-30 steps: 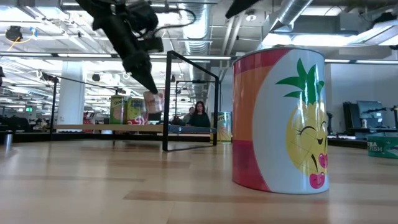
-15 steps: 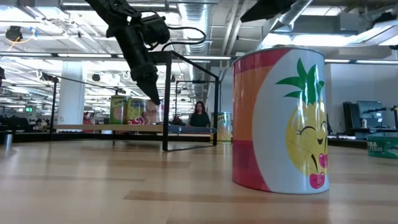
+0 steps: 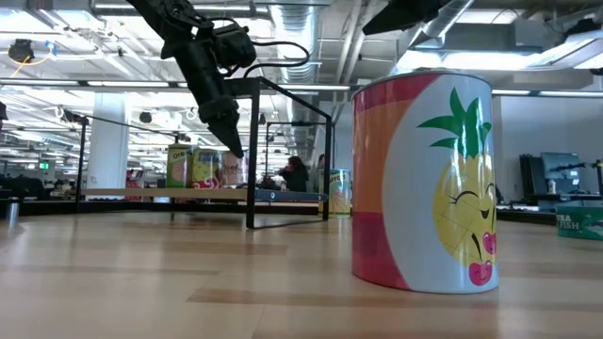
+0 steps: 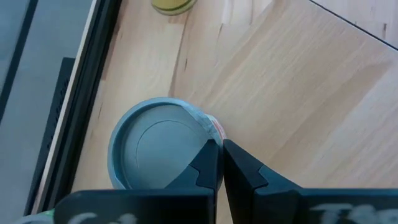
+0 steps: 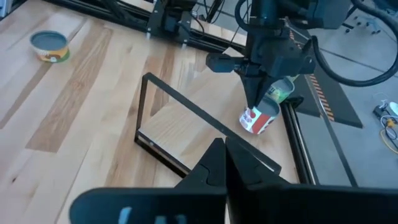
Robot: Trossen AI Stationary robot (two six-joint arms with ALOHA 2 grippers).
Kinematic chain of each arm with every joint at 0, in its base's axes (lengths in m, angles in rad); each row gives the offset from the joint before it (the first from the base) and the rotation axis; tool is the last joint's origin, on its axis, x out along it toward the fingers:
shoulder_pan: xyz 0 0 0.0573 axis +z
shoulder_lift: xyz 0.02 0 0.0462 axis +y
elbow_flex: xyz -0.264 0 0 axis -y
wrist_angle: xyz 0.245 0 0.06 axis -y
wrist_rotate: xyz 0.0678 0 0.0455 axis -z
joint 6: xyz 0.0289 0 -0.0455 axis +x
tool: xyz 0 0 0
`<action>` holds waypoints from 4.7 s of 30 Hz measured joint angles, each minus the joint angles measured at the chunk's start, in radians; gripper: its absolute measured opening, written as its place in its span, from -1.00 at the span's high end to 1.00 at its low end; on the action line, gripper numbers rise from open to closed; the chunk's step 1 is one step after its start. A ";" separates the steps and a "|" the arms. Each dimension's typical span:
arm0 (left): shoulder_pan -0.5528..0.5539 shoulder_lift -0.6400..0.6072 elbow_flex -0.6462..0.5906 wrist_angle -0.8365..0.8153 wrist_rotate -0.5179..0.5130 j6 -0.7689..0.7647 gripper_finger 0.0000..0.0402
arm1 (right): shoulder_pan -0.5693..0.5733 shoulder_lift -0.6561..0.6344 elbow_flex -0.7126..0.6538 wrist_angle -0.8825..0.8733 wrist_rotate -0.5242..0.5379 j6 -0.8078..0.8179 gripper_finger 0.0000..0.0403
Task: Pick and place cans onto a shelf
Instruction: Put the canned diced tomatoes on the shelf, then put the canned tuna on the shelf
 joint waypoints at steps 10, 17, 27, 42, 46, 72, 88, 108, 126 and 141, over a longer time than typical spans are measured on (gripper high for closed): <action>0.000 0.000 0.000 0.000 0.027 0.016 1.00 | 0.000 0.000 0.000 0.000 0.000 0.000 0.96; 0.012 0.000 -0.001 -0.004 0.044 0.065 1.00 | 0.000 0.000 0.000 0.000 -0.002 0.000 0.96; 0.014 0.000 -0.001 -0.013 0.056 0.107 1.00 | 0.000 0.000 0.000 0.000 -0.005 -0.004 0.96; 0.026 0.047 0.000 -0.004 0.046 0.114 1.00 | 0.011 0.001 0.000 0.006 -0.009 -0.019 0.96; 0.026 0.043 0.000 0.003 0.044 0.100 0.99 | 0.019 0.001 0.000 0.007 -0.009 -0.019 0.96; 0.023 -0.087 -0.002 0.026 0.099 0.101 0.71 | 0.069 -0.005 -0.001 0.015 -0.021 0.006 0.94; -0.136 -0.421 -0.436 0.638 0.255 -0.035 0.99 | 0.311 -0.006 -0.336 0.188 0.211 0.468 0.94; -0.266 -0.545 -0.612 0.731 0.181 -0.106 0.98 | 0.622 0.155 -0.242 -0.720 0.207 1.649 0.14; -0.326 -0.826 -0.833 0.831 0.148 -0.259 0.98 | 0.543 0.200 -0.410 -0.529 0.174 1.588 0.53; -0.326 -0.959 -0.848 0.729 0.122 -0.270 0.98 | 0.417 0.224 -0.170 -0.348 0.172 1.175 0.89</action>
